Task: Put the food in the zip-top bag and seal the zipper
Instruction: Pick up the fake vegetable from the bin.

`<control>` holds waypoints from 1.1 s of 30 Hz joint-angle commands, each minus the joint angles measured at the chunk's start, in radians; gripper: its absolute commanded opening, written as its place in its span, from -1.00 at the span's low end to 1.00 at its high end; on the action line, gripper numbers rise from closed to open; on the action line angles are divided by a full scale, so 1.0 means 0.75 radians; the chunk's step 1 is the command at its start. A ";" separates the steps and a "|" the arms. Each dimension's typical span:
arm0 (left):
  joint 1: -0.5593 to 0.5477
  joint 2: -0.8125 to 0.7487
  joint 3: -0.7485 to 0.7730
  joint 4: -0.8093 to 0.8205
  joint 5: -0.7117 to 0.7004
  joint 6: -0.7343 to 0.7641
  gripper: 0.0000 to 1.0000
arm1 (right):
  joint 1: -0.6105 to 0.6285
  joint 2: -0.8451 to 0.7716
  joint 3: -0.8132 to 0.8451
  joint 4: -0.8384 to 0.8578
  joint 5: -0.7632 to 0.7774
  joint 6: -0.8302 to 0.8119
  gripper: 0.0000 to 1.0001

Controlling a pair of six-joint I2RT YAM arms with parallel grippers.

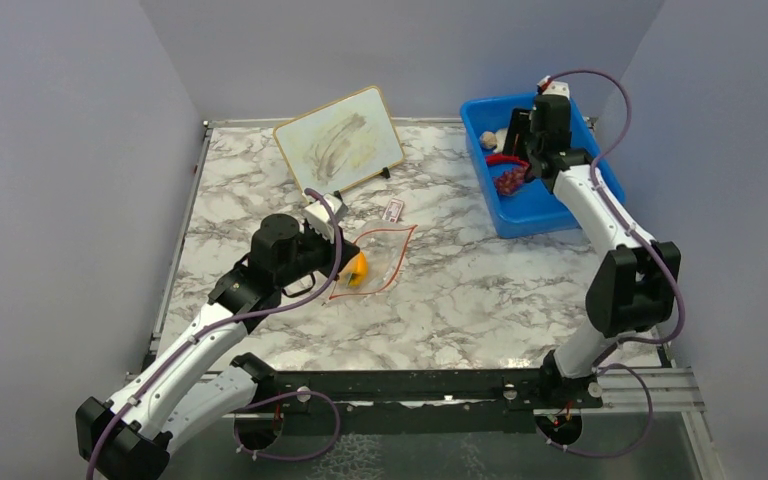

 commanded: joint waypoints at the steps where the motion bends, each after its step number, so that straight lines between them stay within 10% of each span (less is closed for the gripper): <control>1: 0.007 -0.024 -0.029 0.036 0.039 0.006 -1.00 | -0.089 0.178 0.137 0.115 0.006 -0.031 0.28; 33: 0.007 0.005 -0.041 0.056 -0.097 0.053 -1.00 | -0.209 1.061 0.823 0.187 -0.605 -0.075 0.03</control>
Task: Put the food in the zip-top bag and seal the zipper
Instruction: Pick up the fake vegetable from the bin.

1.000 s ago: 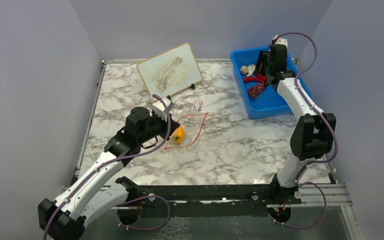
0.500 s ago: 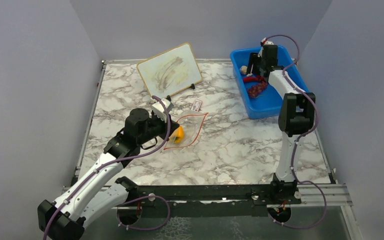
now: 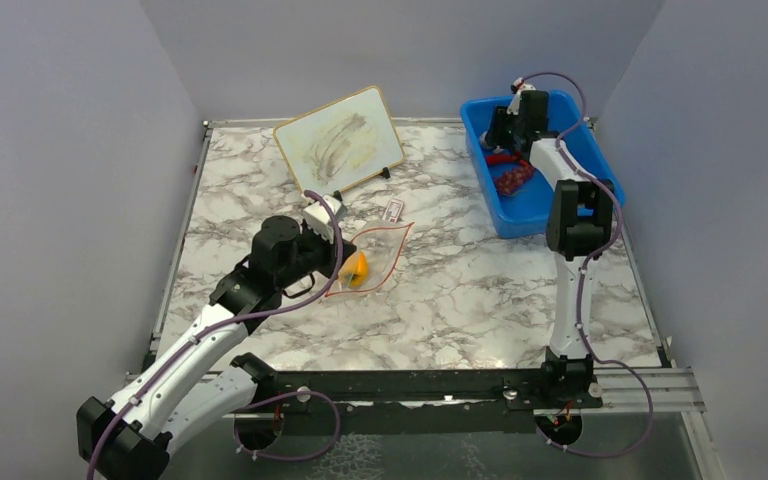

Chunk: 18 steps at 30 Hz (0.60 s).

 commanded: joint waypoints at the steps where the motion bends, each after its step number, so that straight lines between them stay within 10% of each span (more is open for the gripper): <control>1: 0.005 0.018 -0.015 0.038 -0.033 0.021 -1.00 | -0.012 0.078 0.062 0.033 -0.060 -0.001 0.06; 18: 0.009 0.054 0.000 0.041 -0.013 0.021 -1.00 | -0.037 0.135 -0.001 0.195 -0.225 -0.048 0.15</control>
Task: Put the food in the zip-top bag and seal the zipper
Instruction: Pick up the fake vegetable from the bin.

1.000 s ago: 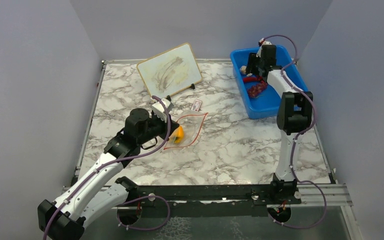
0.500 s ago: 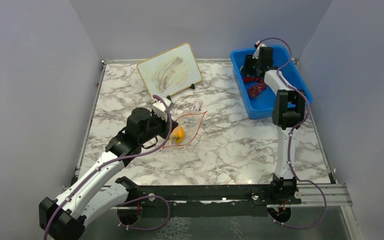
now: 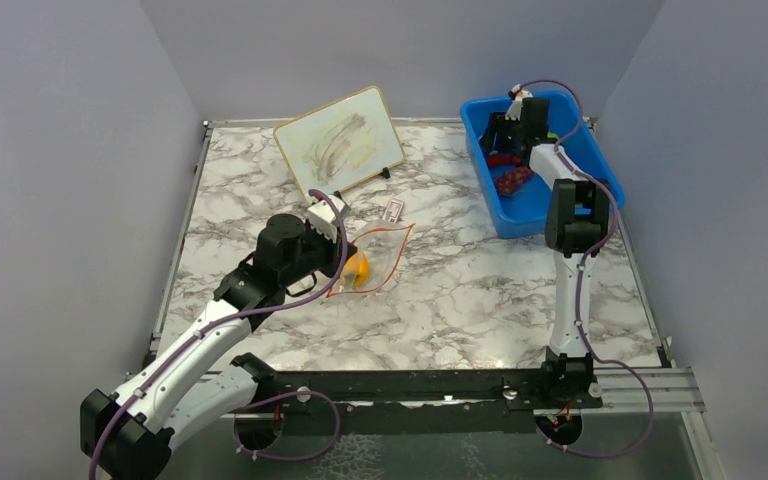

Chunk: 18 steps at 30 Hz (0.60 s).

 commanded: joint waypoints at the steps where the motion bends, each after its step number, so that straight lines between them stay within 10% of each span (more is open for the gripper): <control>1: 0.008 0.004 -0.001 0.039 -0.004 0.015 -1.00 | -0.011 0.033 -0.012 0.097 -0.063 -0.028 0.15; 18: 0.012 0.000 -0.002 0.042 -0.004 0.016 -1.00 | -0.014 0.021 -0.014 0.094 -0.098 -0.049 -0.45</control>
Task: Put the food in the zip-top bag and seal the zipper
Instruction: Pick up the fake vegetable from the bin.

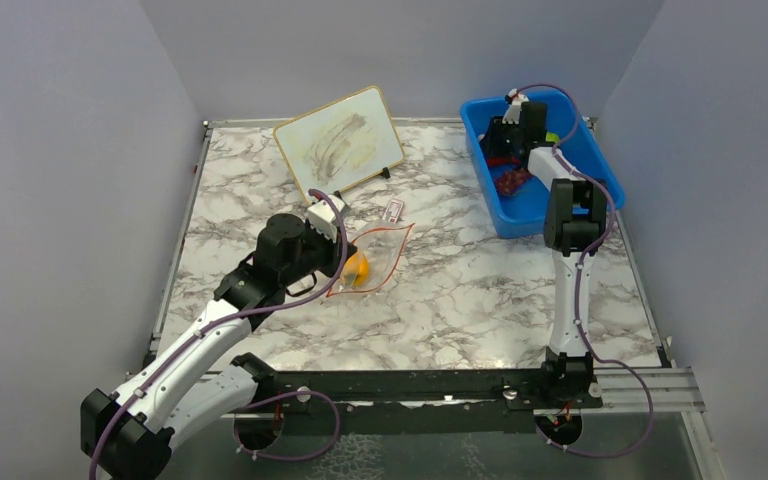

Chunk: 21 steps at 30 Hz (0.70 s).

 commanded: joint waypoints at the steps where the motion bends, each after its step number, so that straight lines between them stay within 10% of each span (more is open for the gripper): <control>1: 0.012 -0.006 -0.003 0.042 -0.005 0.017 -1.00 | -0.008 -0.036 -0.008 0.033 -0.005 -0.027 -0.46; 21: 0.021 -0.064 -0.014 0.031 -0.054 0.014 -1.00 | -0.008 -0.510 -0.381 -0.134 0.114 0.142 -0.52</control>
